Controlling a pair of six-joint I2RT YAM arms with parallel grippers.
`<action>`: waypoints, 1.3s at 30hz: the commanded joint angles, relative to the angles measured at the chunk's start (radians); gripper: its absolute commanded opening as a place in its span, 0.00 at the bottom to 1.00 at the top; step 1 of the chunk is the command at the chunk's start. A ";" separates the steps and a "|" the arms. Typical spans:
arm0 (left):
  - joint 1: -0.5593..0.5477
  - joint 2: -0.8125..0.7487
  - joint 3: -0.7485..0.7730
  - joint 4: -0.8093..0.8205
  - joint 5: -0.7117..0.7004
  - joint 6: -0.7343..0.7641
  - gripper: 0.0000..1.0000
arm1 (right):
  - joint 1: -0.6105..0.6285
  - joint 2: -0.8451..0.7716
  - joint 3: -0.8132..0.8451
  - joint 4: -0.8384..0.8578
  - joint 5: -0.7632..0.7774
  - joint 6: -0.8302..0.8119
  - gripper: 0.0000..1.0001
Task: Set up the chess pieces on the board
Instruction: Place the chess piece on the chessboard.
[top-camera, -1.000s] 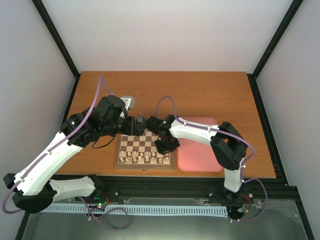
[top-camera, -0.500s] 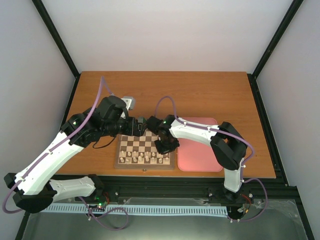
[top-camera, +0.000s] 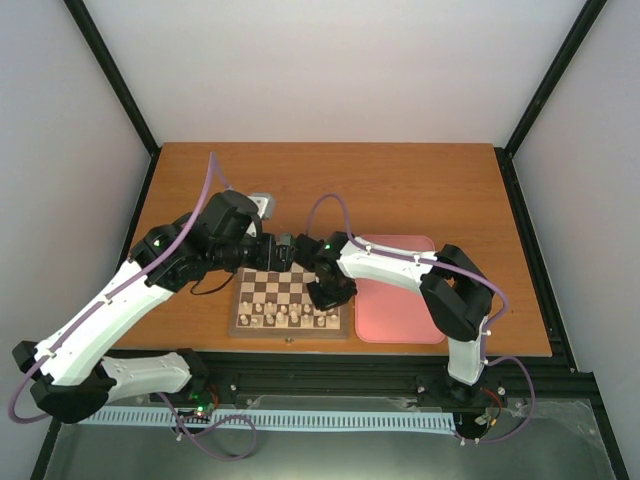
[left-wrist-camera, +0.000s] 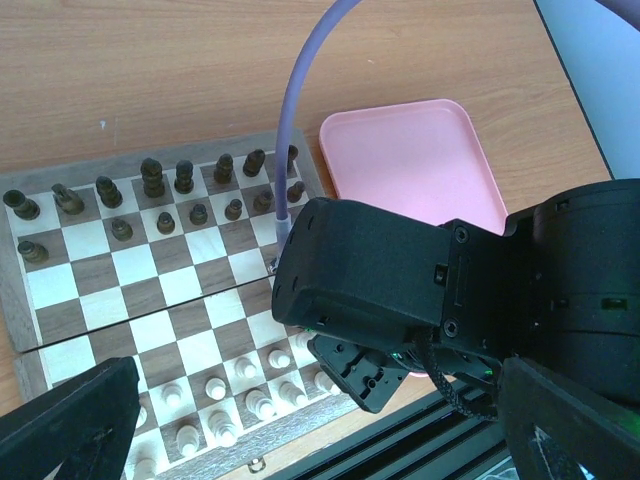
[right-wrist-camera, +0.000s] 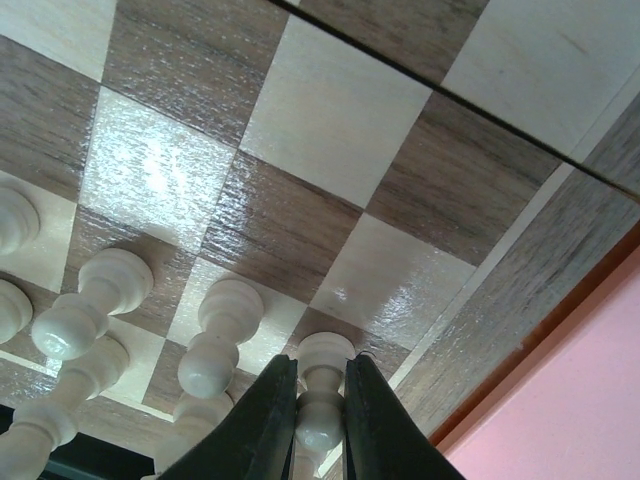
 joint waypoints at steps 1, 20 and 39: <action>-0.005 0.006 0.003 0.026 0.010 0.001 1.00 | 0.023 0.018 -0.013 0.008 -0.004 0.002 0.14; -0.006 0.016 -0.001 0.035 0.018 0.001 1.00 | 0.023 -0.009 -0.040 -0.004 0.026 0.012 0.14; -0.006 0.029 -0.003 0.045 0.024 0.002 1.00 | 0.023 -0.031 -0.021 -0.011 0.051 0.002 0.40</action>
